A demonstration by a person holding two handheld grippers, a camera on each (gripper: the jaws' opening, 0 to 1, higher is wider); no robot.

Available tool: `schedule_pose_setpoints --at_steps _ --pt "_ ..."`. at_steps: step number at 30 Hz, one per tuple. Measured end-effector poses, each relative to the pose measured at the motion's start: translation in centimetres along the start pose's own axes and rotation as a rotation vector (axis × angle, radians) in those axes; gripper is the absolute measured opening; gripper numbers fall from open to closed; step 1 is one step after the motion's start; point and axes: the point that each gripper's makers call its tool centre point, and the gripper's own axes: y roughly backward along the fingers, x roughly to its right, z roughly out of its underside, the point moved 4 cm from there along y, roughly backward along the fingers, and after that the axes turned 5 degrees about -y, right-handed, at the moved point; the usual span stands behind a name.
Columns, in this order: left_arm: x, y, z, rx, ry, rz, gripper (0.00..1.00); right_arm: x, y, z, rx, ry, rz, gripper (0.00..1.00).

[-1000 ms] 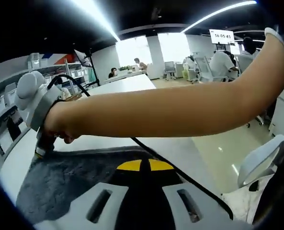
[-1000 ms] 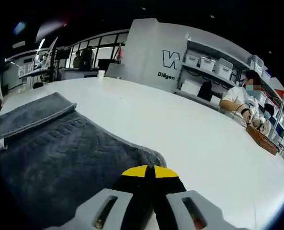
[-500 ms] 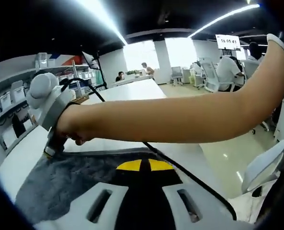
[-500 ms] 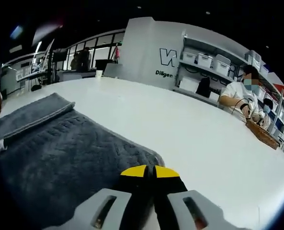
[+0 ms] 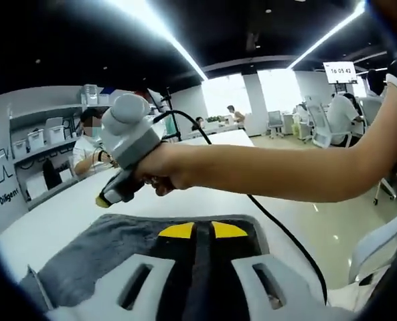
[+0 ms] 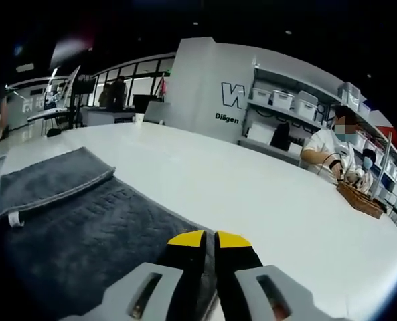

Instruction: Open the folded towel by lifting each exposed corner and separating the folded layers until the towel lies flat within the target outline without major curled edges

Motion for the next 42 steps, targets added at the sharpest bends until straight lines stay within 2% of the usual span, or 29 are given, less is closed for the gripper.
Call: schedule_pose_setpoints --at_steps 5,10,13,16,21,26,32,42 --pt "-0.8 1.2 0.1 -0.011 -0.006 -0.041 0.21 -0.7 0.7 -0.6 0.012 -0.003 0.002 0.02" --pt "-1.3 2.5 0.7 -0.017 0.015 -0.065 0.30 -1.4 1.2 -0.7 0.012 -0.004 0.012 0.14" --pt "-1.8 3.5 0.8 -0.022 0.005 -0.106 0.37 -1.8 1.4 -0.7 0.010 -0.006 0.018 0.21" --pt "-2.2 4.2 1.0 -0.027 0.019 -0.130 0.47 -2.2 1.4 -0.9 0.016 -0.006 0.012 0.25" --pt "-3.2 5.4 1.5 -0.038 0.049 -0.173 0.58 -3.3 1.4 -1.4 0.027 -0.007 -0.012 0.30" --pt "-3.4 6.1 1.8 -0.046 0.068 -0.183 0.63 -4.0 1.5 -1.6 0.030 0.000 -0.019 0.34" --pt "-3.7 7.3 2.2 -0.070 0.097 -0.208 0.75 -4.7 1.3 -2.0 0.039 -0.005 -0.032 0.37" --pt "-4.7 10.1 3.5 -0.103 0.122 -0.279 0.77 -6.5 0.9 -2.8 0.056 0.000 -0.069 0.37"
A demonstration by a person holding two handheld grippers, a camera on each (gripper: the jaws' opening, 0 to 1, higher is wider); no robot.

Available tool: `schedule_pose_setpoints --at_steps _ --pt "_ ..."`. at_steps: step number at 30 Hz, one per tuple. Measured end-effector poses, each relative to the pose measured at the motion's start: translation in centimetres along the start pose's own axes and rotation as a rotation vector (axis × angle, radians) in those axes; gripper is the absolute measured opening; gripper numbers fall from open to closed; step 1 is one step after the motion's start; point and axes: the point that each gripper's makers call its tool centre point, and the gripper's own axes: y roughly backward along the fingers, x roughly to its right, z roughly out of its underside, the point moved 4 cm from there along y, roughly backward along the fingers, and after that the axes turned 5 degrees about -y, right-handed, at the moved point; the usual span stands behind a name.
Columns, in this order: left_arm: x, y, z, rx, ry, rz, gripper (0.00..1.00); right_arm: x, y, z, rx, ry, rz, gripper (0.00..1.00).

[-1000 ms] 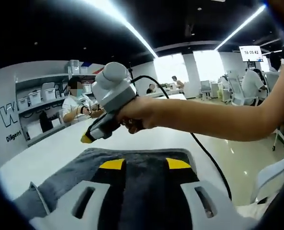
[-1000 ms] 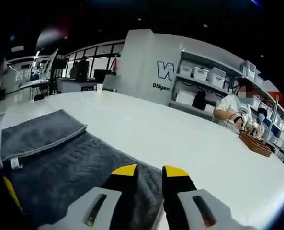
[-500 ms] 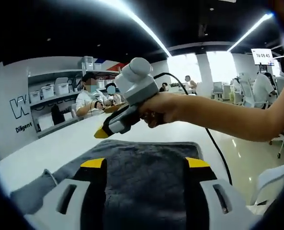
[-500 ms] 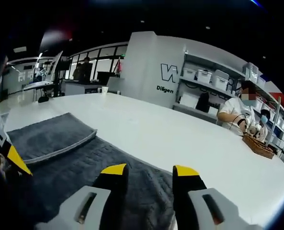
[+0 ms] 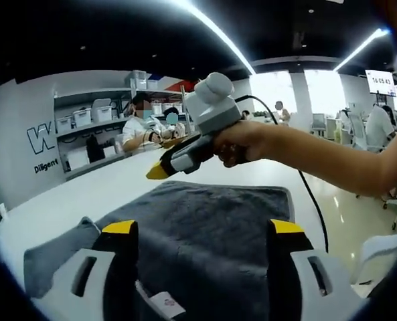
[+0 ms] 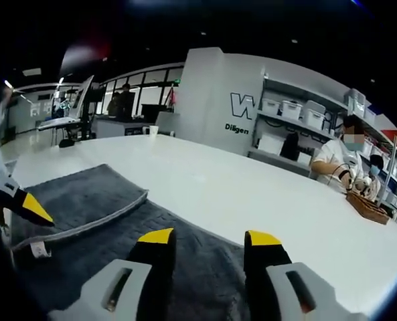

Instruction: Open the folded towel by lifting each exposed corner and separating the folded layers until the towel lies flat within the target outline without major curled edges

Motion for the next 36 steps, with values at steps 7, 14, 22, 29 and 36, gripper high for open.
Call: schedule_pose_setpoints --at_steps 7,14,22,29,36 --pt "-1.3 1.8 1.8 -0.038 0.020 -0.038 0.77 -1.1 -0.5 -0.3 0.008 0.004 -0.024 0.40" --pt "-1.7 3.0 3.4 -0.078 0.032 -0.049 0.76 -2.7 -1.4 -0.3 0.007 -0.001 -0.055 0.43" --pt "-2.0 3.8 4.3 -0.097 0.053 -0.049 0.75 -3.9 -2.3 -0.4 0.000 0.000 -0.082 0.43" --pt "-2.0 4.4 4.6 -0.107 0.052 -0.044 0.69 -5.3 -3.2 -0.4 0.000 -0.010 -0.116 0.45" --pt "-2.1 5.3 4.9 -0.111 0.067 -0.040 0.62 -7.3 -4.4 -0.4 -0.011 -0.020 -0.158 0.45"
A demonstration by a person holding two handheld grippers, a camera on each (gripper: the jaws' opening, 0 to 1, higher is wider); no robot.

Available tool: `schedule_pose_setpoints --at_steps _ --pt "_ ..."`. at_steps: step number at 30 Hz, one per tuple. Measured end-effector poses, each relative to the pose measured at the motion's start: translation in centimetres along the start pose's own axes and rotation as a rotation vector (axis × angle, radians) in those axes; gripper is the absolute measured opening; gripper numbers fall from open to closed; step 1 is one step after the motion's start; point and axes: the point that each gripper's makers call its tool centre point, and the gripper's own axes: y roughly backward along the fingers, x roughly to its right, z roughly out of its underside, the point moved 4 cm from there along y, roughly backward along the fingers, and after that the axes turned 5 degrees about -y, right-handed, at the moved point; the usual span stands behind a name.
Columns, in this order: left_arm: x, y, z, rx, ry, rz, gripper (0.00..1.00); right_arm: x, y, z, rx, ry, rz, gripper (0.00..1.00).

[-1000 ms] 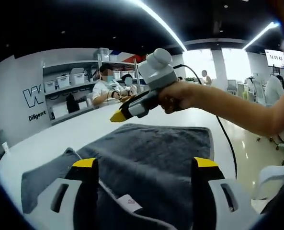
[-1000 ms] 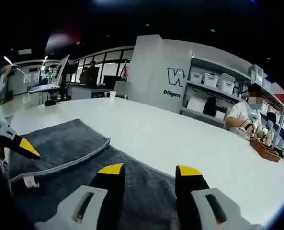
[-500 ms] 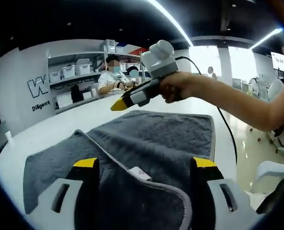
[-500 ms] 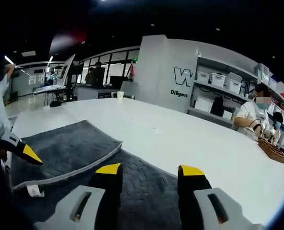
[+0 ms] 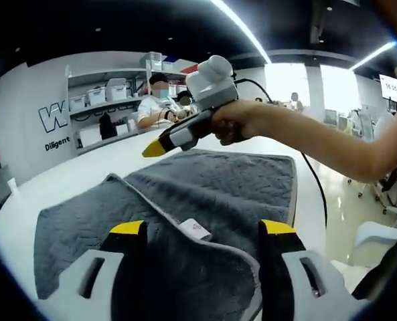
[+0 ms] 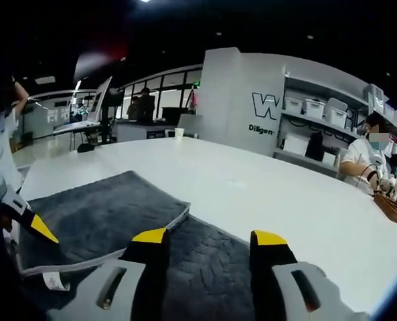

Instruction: Open the folded towel by lifting each exposed corner and separating the folded layers until the towel lies flat within the target outline without major curled edges

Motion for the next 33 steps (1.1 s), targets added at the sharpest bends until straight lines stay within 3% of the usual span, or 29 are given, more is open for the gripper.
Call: schedule_pose_setpoints --at_steps 5,17,25,33 --pt "0.8 0.4 0.4 0.001 0.089 0.053 0.47 -1.0 -1.7 0.0 -0.009 -0.002 -0.033 0.44" --pt "1.1 0.9 1.1 0.000 0.158 0.077 0.30 -3.0 -4.7 0.5 -0.031 -0.077 -0.098 0.40" --pt "0.6 1.4 1.3 0.016 0.176 0.077 0.08 -3.7 -6.0 1.0 -0.046 -0.100 -0.115 0.35" --pt "0.2 1.7 1.4 0.030 0.181 0.072 0.03 -3.8 -6.9 1.8 -0.062 -0.114 -0.107 0.31"
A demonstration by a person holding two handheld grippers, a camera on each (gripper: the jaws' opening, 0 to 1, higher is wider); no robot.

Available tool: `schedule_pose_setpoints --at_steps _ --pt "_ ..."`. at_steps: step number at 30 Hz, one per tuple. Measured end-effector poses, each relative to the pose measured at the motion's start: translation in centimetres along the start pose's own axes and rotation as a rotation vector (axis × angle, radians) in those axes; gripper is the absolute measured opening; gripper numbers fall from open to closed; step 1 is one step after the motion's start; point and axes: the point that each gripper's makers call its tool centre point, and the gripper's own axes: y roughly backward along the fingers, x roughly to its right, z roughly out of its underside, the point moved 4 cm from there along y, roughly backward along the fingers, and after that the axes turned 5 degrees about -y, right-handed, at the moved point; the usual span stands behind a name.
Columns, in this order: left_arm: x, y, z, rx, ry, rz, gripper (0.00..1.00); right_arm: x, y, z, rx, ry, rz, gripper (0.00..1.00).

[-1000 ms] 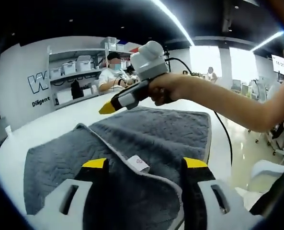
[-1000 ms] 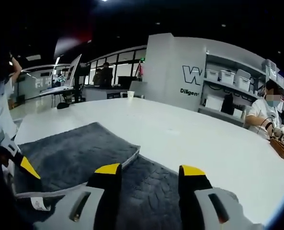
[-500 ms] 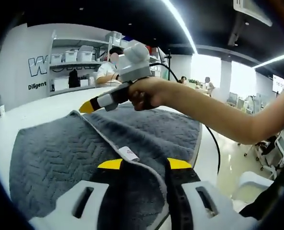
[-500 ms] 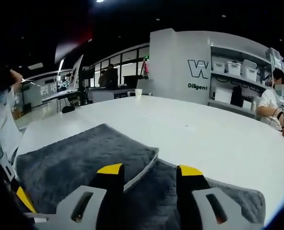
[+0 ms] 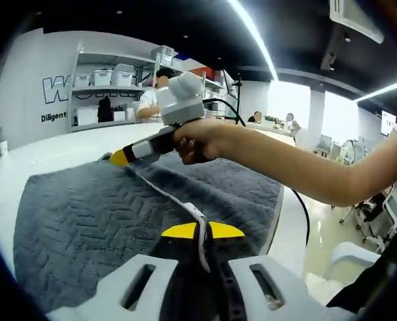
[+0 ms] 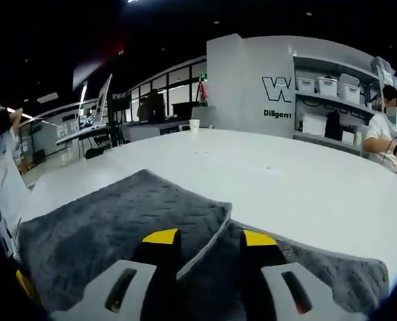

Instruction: Open the folded towel by lifting each exposed corner and separating the folded layers until the towel lies flat within the target outline without major curled edges

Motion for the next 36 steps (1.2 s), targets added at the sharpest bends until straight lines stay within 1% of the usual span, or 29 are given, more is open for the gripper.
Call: schedule_pose_setpoints --at_steps 2,5,8,10,13,15,18,21,28,32,36 --pt "-0.1 0.1 -0.1 0.006 -0.001 -0.002 0.02 0.0 -0.2 0.2 -0.002 0.001 0.001 0.28" --pt "-0.4 0.4 -0.3 0.020 0.006 -0.006 0.02 0.1 -0.4 0.4 -0.002 -0.011 -0.002 0.20" --pt "-0.5 0.6 -0.4 0.029 0.015 -0.004 0.02 0.3 -0.6 0.5 -0.002 -0.026 0.004 0.20" --pt "-0.7 0.6 -0.4 0.035 0.021 -0.003 0.02 0.3 -0.6 0.7 -0.002 -0.031 0.007 0.17" --pt "-0.7 0.8 -0.6 0.047 0.019 -0.002 0.02 0.4 -0.7 0.8 0.001 -0.052 0.003 0.08" --pt "-0.9 0.9 -0.7 0.058 0.016 -0.003 0.02 0.3 -0.8 0.8 0.007 -0.080 -0.003 0.05" --pt "-1.3 1.1 -0.9 0.071 0.016 -0.010 0.02 0.4 -0.8 0.8 0.009 -0.083 -0.001 0.01" --pt "-1.7 1.4 -1.1 0.084 0.023 -0.020 0.02 0.2 -0.9 0.7 0.018 -0.088 -0.010 0.00" --pt "-2.4 2.1 -1.2 0.096 0.026 -0.036 0.02 -0.5 -0.7 0.1 0.034 -0.051 -0.013 0.00" --pt "-2.7 2.7 -1.4 0.111 0.029 -0.041 0.01 -1.1 -0.6 -0.7 0.053 -0.040 -0.016 0.00" --pt "-3.4 3.7 -1.5 0.124 0.036 -0.062 0.01 -2.3 -0.7 -2.0 0.081 -0.019 -0.032 0.00"
